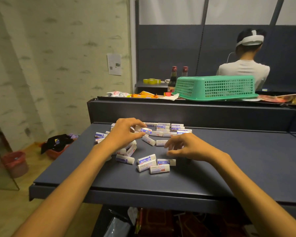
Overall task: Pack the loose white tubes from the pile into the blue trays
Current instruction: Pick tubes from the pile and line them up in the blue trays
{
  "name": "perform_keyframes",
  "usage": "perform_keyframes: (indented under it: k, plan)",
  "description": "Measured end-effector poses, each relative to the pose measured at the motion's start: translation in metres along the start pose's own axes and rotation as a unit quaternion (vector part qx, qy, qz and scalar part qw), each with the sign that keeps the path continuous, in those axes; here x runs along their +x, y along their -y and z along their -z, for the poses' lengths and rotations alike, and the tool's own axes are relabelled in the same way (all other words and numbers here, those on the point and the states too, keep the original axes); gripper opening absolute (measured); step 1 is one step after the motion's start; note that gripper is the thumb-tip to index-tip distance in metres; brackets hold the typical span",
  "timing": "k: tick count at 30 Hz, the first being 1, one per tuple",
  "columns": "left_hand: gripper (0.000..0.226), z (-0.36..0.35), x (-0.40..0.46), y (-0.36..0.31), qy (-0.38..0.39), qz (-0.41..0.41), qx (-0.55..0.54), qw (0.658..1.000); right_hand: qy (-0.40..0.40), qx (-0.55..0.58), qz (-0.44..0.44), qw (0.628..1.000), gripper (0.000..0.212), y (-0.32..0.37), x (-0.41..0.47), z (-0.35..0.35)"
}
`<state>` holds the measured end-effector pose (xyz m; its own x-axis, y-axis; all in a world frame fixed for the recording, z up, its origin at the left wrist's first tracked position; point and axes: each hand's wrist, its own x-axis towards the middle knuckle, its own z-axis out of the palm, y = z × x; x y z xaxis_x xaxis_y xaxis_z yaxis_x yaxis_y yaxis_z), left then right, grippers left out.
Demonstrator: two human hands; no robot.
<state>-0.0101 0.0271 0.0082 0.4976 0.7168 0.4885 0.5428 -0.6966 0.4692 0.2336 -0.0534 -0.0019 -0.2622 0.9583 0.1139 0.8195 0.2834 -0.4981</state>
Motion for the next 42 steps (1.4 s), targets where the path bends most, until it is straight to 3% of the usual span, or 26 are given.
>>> perform_keyframes:
  k: [7, 12, 19, 24, 28, 35, 42]
  plan:
    - [0.028, -0.003, -0.016, -0.010, -0.057, -0.011, 0.010, 0.998, 0.068, -0.007, -0.004, 0.998, 0.027, -0.001, -0.014, -0.007]
    - [0.032, 0.000, -0.024, -0.015, -0.064, -0.011, 0.021, 0.998, 0.035, -0.013, 0.008, 0.999, 0.016, -0.003, -0.015, -0.012]
    - [0.031, 0.004, -0.029, -0.018, -0.078, -0.002, 0.010, 0.997, -0.116, 0.233, -0.010, 0.965, 0.010, -0.009, -0.015, -0.005]
    - [0.032, 0.001, -0.029, -0.014, -0.071, -0.009, 0.013, 0.997, -0.144, 0.341, -0.031, 0.929, 0.026, -0.005, -0.009, -0.007]
    - [0.032, -0.003, -0.027, -0.007, -0.058, -0.020, 0.002, 0.998, -0.180, 0.326, -0.047, 0.927, 0.032, -0.001, -0.002, -0.010]
    - [0.029, -0.006, -0.006, 0.004, -0.043, -0.061, -0.020, 0.997, -0.260, 0.264, -0.029, 0.928, 0.008, 0.001, 0.000, -0.006]
    - [0.028, -0.037, 0.024, -0.008, -0.019, -0.109, -0.070, 0.991, -0.284, 0.200, -0.053, 0.936, 0.027, -0.017, -0.032, 0.005]
